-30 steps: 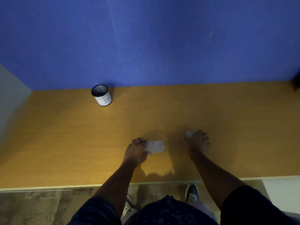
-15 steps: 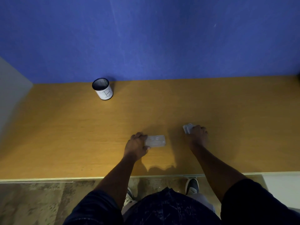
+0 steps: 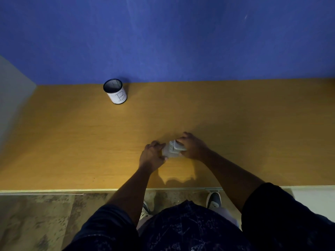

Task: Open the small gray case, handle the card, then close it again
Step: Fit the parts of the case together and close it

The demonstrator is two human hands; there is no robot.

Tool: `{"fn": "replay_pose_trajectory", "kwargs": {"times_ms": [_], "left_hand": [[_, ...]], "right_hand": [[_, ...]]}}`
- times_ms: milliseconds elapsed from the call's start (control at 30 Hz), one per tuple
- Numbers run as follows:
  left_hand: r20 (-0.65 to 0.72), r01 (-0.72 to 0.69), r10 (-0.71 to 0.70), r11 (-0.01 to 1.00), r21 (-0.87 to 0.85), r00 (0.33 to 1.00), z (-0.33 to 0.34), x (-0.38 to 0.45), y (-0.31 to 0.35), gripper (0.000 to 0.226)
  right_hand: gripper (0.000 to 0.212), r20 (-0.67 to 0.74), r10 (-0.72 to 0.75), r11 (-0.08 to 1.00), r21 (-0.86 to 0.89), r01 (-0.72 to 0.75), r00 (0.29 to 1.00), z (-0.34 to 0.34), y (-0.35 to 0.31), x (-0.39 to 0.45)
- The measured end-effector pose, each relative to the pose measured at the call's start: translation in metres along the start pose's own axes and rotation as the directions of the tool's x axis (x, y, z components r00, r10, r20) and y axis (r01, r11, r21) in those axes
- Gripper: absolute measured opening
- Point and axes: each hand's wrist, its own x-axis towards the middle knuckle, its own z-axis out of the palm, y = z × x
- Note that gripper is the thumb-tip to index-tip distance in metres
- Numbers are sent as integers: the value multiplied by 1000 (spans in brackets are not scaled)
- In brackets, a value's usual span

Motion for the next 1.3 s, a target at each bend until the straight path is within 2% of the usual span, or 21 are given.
{"fn": "replay_pose_trajectory", "kwargs": {"times_ms": [100,233,500,800,1100,1300], "left_hand": [[-13,-2,2,1000,-4,1000,3,1,-2,69],[-11,6,-6,1000,-6,1000,5,2,-5,71],[-21,21,-22,999,-25,1000,4,4,-5,71],[-40,12,-15,998,-57,999,-1,1,-2,74],[-20,3,-4,998,-55,1000,-5,2,0,72],[-24,-12,11,999,-32,1000,-7,1,1,72]], "right_hand": [[73,21,-31,998,-62,32,999,4,-7,2],[65,5,-74,995,-74,74,997,6,-16,2],[60,-15,-125,986,-109,122,992,4,-24,2],[51,4,-149,968,-203,146,989,-4,-37,1],[44,93,-157,934,-310,178,983,-18,-47,8],[42,68,-158,924,-343,171,985,-11,-50,5]]}}
